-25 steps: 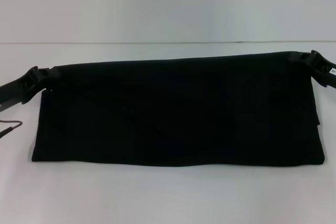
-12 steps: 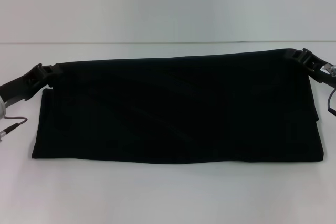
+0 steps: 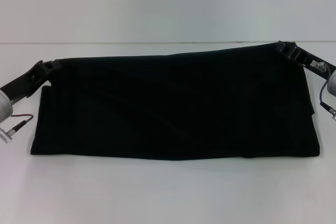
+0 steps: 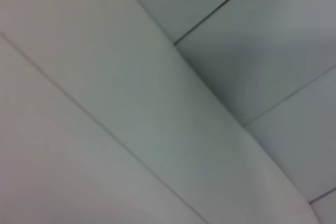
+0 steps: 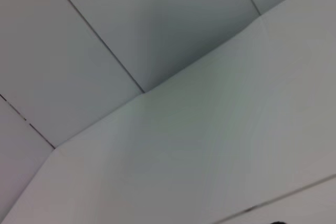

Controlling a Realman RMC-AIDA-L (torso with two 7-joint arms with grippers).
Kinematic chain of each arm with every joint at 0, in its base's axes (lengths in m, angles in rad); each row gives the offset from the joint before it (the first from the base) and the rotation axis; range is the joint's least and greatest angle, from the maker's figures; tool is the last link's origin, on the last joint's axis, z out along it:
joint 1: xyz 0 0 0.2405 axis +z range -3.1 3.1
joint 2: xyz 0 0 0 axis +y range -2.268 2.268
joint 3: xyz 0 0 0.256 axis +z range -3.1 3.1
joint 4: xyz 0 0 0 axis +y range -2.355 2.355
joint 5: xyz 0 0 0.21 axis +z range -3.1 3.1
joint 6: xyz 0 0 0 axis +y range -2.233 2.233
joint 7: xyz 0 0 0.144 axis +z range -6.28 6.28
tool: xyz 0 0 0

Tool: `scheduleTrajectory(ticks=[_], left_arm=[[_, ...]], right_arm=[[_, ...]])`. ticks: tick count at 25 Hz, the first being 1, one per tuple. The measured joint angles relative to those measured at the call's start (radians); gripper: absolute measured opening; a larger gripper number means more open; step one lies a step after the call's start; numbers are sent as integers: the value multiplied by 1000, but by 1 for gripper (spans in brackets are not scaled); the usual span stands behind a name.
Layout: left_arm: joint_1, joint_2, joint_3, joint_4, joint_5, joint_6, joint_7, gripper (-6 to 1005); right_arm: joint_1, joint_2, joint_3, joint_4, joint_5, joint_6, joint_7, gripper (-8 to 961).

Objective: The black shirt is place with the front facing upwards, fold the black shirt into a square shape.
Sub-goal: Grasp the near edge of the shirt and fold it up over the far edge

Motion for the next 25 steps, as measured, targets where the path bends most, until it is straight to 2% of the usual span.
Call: scheduleTrajectory(ticks=[1, 4, 8, 12, 18, 23, 25], left_arm=[[1, -6, 0, -2, -19, -7, 20, 185], [4, -22, 3, -9, -72, -43, 62, 187], [5, -28, 2, -10, -80, -60, 67, 190], [7, -28, 6, -10, -92, -60, 67, 368], [15, -30, 6, -10, -92, -38, 68, 561], [24, -24, 4, -10, -91, 58, 67, 723], [28, -20, 6, -10, -90, 107, 68, 795]], right_arm=[[2, 0, 0, 3, 10, 2, -13, 92], [9, 0, 0, 8, 22, 21, -32, 221], [26, 0, 3, 19, 23, 86, -29, 385], [35, 0, -1, 23, 23, 100, -35, 540], [35, -1, -2, 24, 23, 93, -28, 676], [23, -3, -2, 30, 23, 91, -16, 790], [15, -5, -1, 32, 22, 89, 9, 902]])
